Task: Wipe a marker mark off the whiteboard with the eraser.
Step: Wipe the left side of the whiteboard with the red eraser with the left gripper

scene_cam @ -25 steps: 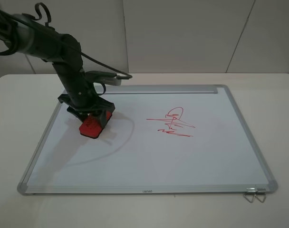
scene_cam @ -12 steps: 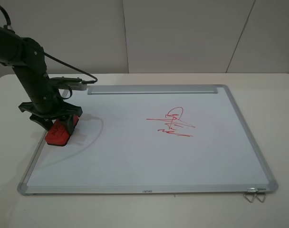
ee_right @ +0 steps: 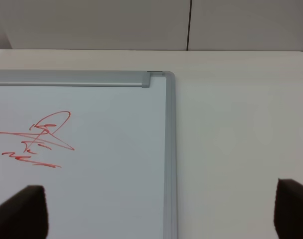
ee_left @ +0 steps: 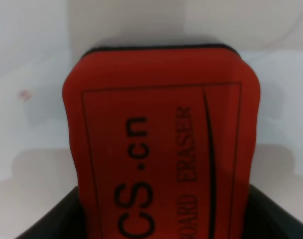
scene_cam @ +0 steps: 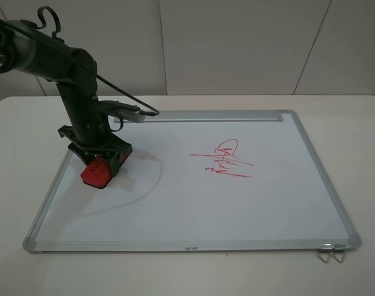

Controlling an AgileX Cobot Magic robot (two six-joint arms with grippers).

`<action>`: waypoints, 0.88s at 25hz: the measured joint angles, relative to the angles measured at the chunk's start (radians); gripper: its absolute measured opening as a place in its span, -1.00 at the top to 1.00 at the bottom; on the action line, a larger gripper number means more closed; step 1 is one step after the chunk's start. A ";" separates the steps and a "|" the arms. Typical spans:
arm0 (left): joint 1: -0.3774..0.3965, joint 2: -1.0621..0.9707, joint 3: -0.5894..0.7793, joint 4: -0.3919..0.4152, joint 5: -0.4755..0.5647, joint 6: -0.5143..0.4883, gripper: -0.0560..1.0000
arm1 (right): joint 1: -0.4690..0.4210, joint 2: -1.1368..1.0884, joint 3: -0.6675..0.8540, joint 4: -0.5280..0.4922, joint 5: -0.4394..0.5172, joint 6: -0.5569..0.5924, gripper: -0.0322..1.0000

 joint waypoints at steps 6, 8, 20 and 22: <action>-0.104 0.040 -0.079 -0.084 -0.013 0.007 -0.20 | 0.000 0.000 0.000 0.000 0.000 0.000 -0.66; -0.124 0.042 -0.083 -0.099 -0.025 0.008 -0.20 | 0.000 0.000 0.000 0.000 0.000 0.000 -0.66; -0.120 -0.028 -0.072 -0.103 -0.014 -0.114 -0.20 | 0.000 0.000 0.000 0.000 0.000 0.000 -0.66; -0.112 -0.080 -0.072 -0.093 -0.001 -0.141 -0.20 | 0.000 0.000 0.000 0.000 0.000 0.000 -0.66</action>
